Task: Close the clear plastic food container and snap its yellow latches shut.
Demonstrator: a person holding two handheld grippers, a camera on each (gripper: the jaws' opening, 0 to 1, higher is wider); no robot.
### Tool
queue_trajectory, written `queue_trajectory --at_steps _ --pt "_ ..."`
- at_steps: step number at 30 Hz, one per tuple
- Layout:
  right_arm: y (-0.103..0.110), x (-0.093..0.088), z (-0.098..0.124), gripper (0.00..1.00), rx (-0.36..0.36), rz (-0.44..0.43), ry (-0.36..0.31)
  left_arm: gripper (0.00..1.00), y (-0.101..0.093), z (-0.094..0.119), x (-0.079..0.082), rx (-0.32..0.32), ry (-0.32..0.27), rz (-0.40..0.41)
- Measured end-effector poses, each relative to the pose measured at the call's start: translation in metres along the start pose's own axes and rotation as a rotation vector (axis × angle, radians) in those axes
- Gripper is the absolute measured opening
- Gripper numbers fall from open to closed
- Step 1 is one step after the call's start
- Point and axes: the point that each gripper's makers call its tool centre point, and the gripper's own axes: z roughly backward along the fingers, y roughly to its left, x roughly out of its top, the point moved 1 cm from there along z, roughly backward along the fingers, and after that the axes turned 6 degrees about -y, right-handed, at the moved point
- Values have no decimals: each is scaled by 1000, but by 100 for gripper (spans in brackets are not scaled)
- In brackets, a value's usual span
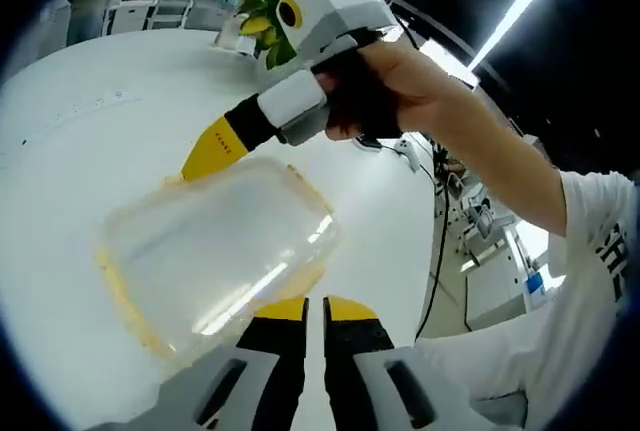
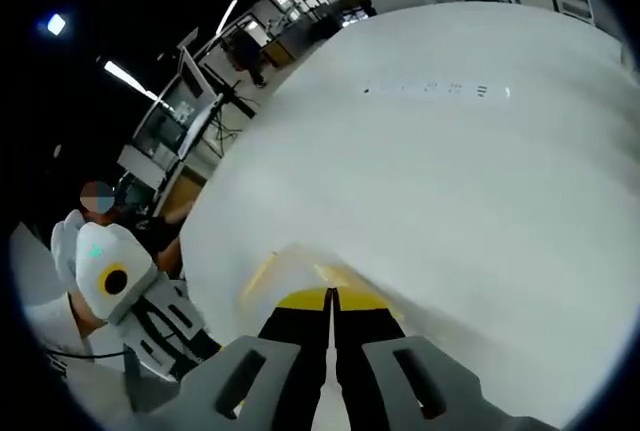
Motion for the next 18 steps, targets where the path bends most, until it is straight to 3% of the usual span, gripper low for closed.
queue_trajectory --at_steps 5,7,13,18 --pt "-1 11 8 0 17 92 -29 6 8 6 12 27 -44 -28" --pt "-2 13 11 0 23 127 -24 11 14 7 17 51 -60 -68" --pt "0 15 13 5 46 228 0 15 21 5 22 63 -78 -64" --pt "2 6 8 13 70 332 70 17 22 1 30 73 -103 -206"
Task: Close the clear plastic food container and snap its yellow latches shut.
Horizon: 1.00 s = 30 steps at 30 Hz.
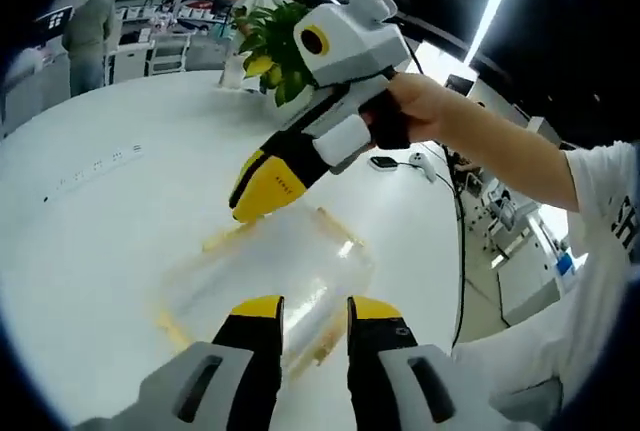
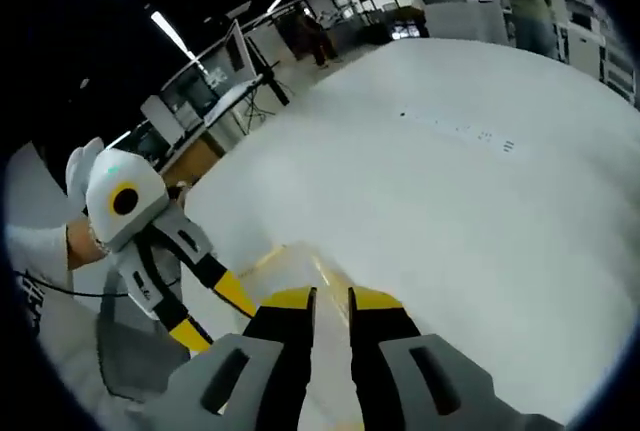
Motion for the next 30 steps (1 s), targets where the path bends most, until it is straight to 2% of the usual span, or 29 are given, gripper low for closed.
queue_trajectory --at_steps 5,10,13,16,19,22,25,30 --pt "-6 -5 -10 23 4 81 92 24 -7 -6 -1 -41 2 -134" --pt "-11 -13 -18 29 48 192 208 27 -7 -7 -12 -56 81 -334" --pt "-8 -19 -16 35 72 198 263 34 -11 -9 -11 -78 75 -378" --pt "-10 -22 -15 36 63 235 306 34 -10 -10 -10 -79 85 -429" --pt "-4 -26 -15 37 91 243 346 32 -6 -12 -10 -59 99 -482" --pt "-2 -28 -16 37 104 236 364 32 -6 -13 -14 -72 125 -519" --pt "-3 -26 -18 37 111 248 383 32 -5 -14 -17 -71 146 -588" --pt "-1 -27 -18 37 121 256 423 31 -9 -17 -14 -81 135 -671"
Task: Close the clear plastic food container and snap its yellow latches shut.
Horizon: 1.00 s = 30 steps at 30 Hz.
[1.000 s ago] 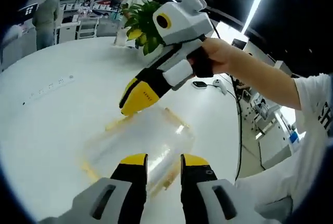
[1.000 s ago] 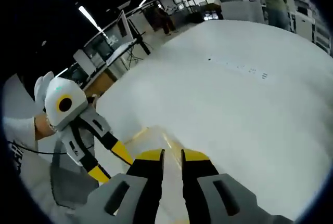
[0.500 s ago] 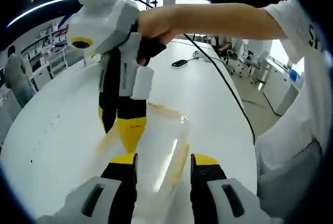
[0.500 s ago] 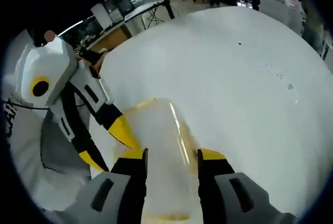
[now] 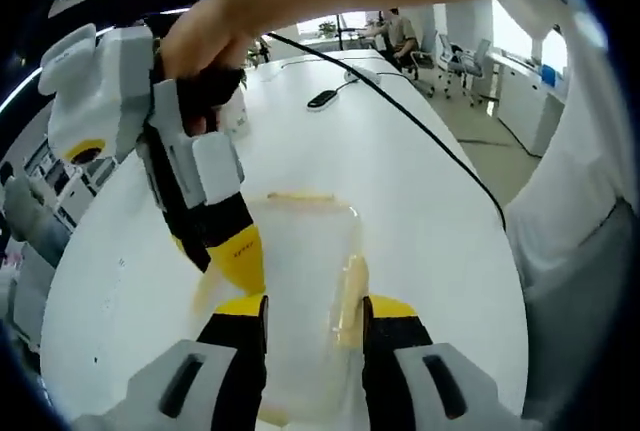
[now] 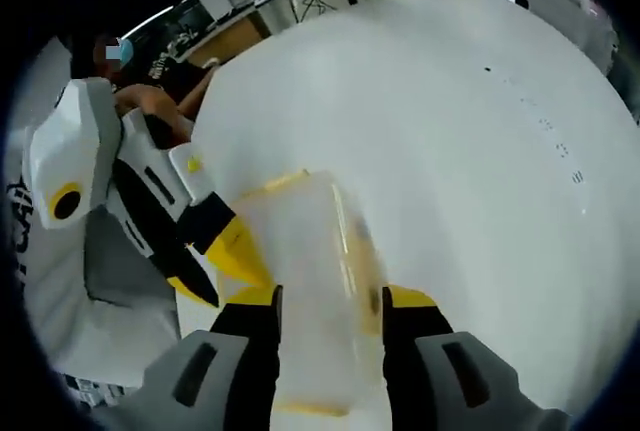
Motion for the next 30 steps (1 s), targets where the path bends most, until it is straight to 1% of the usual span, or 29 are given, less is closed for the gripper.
queue_trajectory --at_steps 1,3,5,6,7,8,10,11,15,19,24,30 --pt "1 -1 0 37 2 -1 6 31 0 -1 1 -1 0 -26" --pt "0 1 -1 37 6 -14 21 31 -2 -2 0 -8 17 -92" --pt "0 1 -1 37 12 -20 28 31 -3 -3 -1 -13 42 -146" --pt "1 0 -1 37 14 -26 31 31 -4 -4 -4 -7 69 -172" --pt "2 -1 -1 36 14 -28 35 32 -6 -5 -5 -9 82 -183" --pt "3 -1 -1 36 14 -24 38 32 -5 -6 -4 4 90 -224" --pt "5 -1 -2 36 11 -14 41 32 -6 -6 -6 3 108 -256" --pt "4 0 -2 36 10 -9 44 32 -8 -6 -5 3 101 -250" --pt "3 1 0 35 -1 22 52 31 -6 -5 -6 17 109 -250" --pt "2 0 0 35 -3 19 55 30 -6 -6 -6 18 111 -253" --pt "2 0 -1 35 -8 22 70 28 -8 -6 -6 18 109 -279" --pt "5 -1 -2 34 -1 21 63 26 -7 -6 -6 26 111 -266"
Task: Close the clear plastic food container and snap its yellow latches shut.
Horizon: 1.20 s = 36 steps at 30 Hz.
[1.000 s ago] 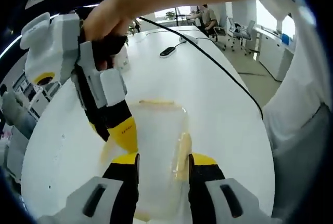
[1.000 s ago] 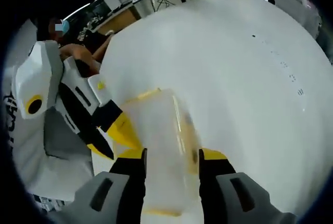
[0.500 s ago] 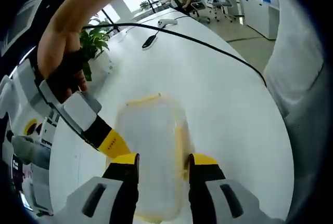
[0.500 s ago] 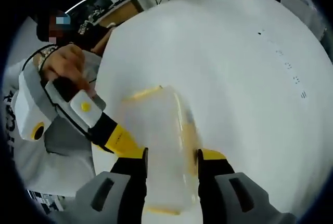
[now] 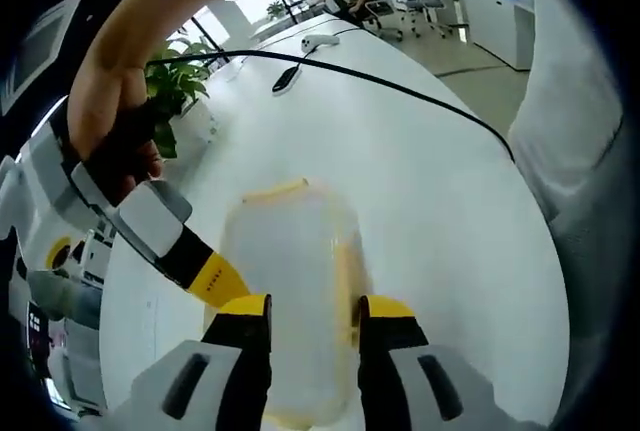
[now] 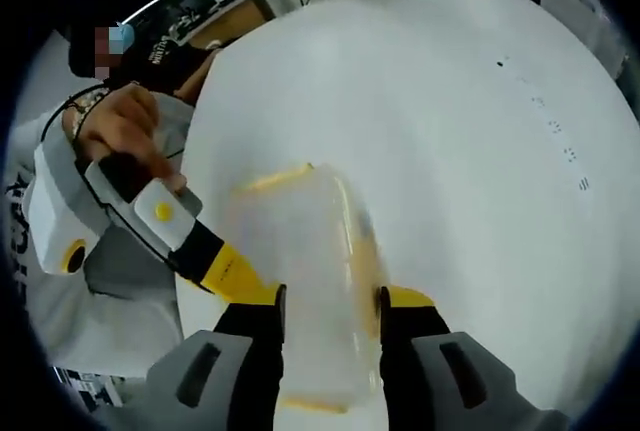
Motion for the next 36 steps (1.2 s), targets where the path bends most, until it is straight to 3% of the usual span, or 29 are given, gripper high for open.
queue_trajectory --at_steps 4,20,25,26,29,36 --pt "-7 3 0 34 0 -7 2 26 0 0 -1 7 -2 0" --pt "-1 -2 -2 33 15 -12 -1 24 0 -2 0 30 -23 -21" --pt "-3 -2 -2 30 56 -15 -17 24 0 -1 -1 31 -22 -25" --pt "3 -6 -2 31 103 -25 5 24 -1 -1 0 26 -24 -24" --pt "-9 -3 -3 31 87 -22 -17 24 -1 -1 -2 31 -28 -22" --pt "-10 -3 -3 32 90 -22 -15 25 0 -1 -2 32 -35 -23"
